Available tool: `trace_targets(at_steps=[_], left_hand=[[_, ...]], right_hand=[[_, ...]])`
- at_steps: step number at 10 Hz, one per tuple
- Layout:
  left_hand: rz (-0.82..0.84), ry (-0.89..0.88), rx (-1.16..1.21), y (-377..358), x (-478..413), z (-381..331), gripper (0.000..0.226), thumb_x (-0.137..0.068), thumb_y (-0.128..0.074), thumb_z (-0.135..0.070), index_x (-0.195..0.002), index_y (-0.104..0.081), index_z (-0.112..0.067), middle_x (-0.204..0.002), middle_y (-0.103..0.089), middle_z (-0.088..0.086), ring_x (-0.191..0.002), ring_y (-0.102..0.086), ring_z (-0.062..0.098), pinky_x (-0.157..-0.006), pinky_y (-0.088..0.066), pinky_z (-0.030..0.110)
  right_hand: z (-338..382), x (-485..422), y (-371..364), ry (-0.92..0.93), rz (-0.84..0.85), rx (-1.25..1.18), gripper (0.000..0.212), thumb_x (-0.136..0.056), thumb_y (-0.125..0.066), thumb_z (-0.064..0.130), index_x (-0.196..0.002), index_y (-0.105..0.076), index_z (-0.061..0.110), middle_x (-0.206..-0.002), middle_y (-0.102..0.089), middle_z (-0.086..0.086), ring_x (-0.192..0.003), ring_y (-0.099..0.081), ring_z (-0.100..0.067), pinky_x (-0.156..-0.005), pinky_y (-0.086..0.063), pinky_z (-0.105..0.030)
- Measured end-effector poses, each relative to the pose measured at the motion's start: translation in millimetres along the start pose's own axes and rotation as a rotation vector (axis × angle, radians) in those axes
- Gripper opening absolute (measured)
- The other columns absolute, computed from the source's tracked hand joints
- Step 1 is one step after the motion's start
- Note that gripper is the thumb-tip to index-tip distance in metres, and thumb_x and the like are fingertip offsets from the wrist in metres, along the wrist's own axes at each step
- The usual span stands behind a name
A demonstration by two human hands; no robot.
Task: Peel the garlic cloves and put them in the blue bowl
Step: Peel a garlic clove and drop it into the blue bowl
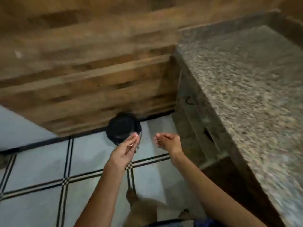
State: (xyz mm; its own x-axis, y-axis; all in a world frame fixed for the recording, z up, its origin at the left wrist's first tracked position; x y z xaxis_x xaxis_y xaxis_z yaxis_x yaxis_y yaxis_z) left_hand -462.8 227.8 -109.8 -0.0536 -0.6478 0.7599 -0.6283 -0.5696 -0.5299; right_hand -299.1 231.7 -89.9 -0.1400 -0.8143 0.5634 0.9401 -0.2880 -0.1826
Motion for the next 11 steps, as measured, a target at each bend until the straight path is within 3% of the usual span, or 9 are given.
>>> trace_targets(at_steps=[1, 2, 3, 4, 6, 7, 11], left_hand=[[-0.063, -0.058, 0.046, 44, -1, -58, 0.02, -0.093, -0.046, 0.006, -0.108, -0.06, 0.004, -0.089, -0.071, 0.009, -0.081, -0.068, 0.018, -0.078, -0.054, 0.022], [-0.118, -0.107, 0.031, 76, -4, -114, 0.031, -0.092, -0.047, 0.008, -0.122, -0.053, 0.008, -0.102, -0.064, 0.011, -0.107, -0.057, 0.02, -0.105, -0.038, 0.025], [-0.124, -0.131, 0.028, 99, -13, -161, 0.032, -0.091, -0.05, 0.009, -0.123, -0.052, 0.009, -0.103, -0.063, 0.012, -0.095, -0.06, 0.02, -0.102, -0.042, 0.031], [-0.146, -0.113, 0.022, 116, -23, -189, 0.034, -0.09, -0.051, 0.008, -0.124, -0.052, 0.009, -0.116, -0.06, 0.016, -0.095, -0.06, 0.019, -0.1, -0.043, 0.03], [-0.138, -0.08, 0.037, 115, -42, -214, 0.035, -0.091, -0.049, 0.009, -0.126, -0.049, 0.01, -0.131, -0.052, 0.02, -0.123, -0.05, 0.027, -0.109, -0.035, 0.032], [-0.114, -0.068, 0.042, 108, -47, -222, 0.035, -0.091, -0.048, 0.01, -0.126, -0.05, 0.01, -0.132, -0.052, 0.019, -0.125, -0.049, 0.027, -0.109, -0.035, 0.032], [-0.208, -0.003, -0.109, 128, -119, -230, 0.033, -0.092, -0.048, 0.008, -0.125, -0.052, 0.006, -0.131, -0.053, 0.019, -0.121, -0.052, 0.026, -0.105, -0.041, 0.035]], right_hand=[[-21, -7, -74, -0.08, 0.105, 0.0, 0.013, -0.091, -0.051, -0.001, -0.095, -0.063, -0.004, -0.113, -0.059, -0.033, -0.072, -0.062, -0.021, -0.072, -0.052, -0.026], [-45, -18, -135, -0.207, 0.103, -0.138, 0.028, -0.097, -0.038, 0.001, -0.115, -0.052, -0.015, -0.109, -0.06, -0.028, -0.07, -0.064, -0.023, -0.078, -0.052, -0.024], [-68, -24, -177, -0.289, 0.089, -0.175, 0.03, -0.098, -0.039, 0.003, -0.119, -0.05, -0.015, -0.065, -0.069, -0.012, -0.049, -0.064, -0.016, -0.053, -0.055, -0.018], [-76, -24, -195, -0.284, 0.053, -0.176, 0.026, -0.096, -0.043, 0.001, -0.116, -0.053, -0.011, -0.074, -0.068, -0.011, -0.063, -0.065, -0.019, -0.064, -0.055, -0.02], [-78, -39, -183, -0.22, -0.059, -0.164, 0.029, -0.092, -0.047, -0.001, -0.12, -0.05, -0.009, -0.127, -0.052, -0.025, -0.093, -0.059, -0.026, -0.086, -0.048, -0.03], [-83, -47, -185, -0.23, -0.096, -0.136, 0.028, -0.093, -0.047, -0.002, -0.12, -0.049, -0.009, -0.131, -0.049, -0.026, -0.119, -0.051, -0.037, -0.093, -0.044, -0.035], [-110, -98, -221, -0.38, -0.079, -0.134, 0.026, -0.092, -0.046, -0.004, -0.117, -0.052, -0.007, -0.13, -0.05, -0.026, -0.122, -0.048, -0.035, -0.091, -0.044, -0.035]])
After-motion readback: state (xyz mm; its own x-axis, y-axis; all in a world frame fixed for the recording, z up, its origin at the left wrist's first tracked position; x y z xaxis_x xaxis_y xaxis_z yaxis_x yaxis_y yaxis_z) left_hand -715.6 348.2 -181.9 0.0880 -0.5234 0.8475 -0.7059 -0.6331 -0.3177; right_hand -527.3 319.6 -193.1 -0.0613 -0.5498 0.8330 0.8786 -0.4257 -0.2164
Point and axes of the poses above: each hand's wrist, its own x-axis away from the middle knuckle, its own y-axis out of the back of the hand, z = x × y, the point moved 10 cm from there along -x, towards the middle knuckle
